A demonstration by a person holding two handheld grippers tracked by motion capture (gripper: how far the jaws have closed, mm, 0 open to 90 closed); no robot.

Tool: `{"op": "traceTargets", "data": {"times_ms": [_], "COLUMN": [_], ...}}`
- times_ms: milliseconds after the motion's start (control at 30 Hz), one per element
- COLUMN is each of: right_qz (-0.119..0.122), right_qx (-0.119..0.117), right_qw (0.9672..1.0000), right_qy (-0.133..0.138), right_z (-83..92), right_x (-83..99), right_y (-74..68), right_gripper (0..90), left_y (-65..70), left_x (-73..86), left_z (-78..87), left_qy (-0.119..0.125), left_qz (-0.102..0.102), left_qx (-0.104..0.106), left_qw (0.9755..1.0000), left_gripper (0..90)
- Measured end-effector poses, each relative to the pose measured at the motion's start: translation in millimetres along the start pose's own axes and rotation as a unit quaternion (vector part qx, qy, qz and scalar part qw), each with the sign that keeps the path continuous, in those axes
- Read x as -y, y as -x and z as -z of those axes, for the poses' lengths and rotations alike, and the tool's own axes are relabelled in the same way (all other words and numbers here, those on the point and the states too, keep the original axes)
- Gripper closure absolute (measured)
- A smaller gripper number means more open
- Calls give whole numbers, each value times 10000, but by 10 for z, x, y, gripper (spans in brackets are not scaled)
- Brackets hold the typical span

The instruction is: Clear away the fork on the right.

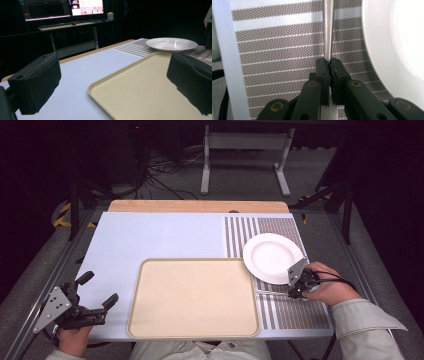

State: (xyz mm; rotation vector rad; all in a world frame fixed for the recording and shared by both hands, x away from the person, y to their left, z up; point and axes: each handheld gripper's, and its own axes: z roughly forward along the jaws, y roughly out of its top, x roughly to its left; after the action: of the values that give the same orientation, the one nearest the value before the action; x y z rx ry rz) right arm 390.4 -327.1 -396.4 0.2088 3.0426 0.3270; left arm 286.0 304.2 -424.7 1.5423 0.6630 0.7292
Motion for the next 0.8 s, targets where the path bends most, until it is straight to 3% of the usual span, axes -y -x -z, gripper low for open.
{"op": "traceTargets", "data": {"times_ms": [433,800], "right_qz": [249,580], "right_qx": [339,513], "right_qw": [9983,9950], "right_qy": [396,626], "right_z": [334,408], "right_x": [-247,-609], "right_y": [-35,28], "right_gripper": [869,868], "left_y": [-4,-5], "left_x": [-1,0], "left_z": [-1,8], "left_qy": [0,-5], "left_qz": [-10,-23], "left_qx": [15,7], "left_qw": [10000,10000], "left_gripper": [1,1]}}
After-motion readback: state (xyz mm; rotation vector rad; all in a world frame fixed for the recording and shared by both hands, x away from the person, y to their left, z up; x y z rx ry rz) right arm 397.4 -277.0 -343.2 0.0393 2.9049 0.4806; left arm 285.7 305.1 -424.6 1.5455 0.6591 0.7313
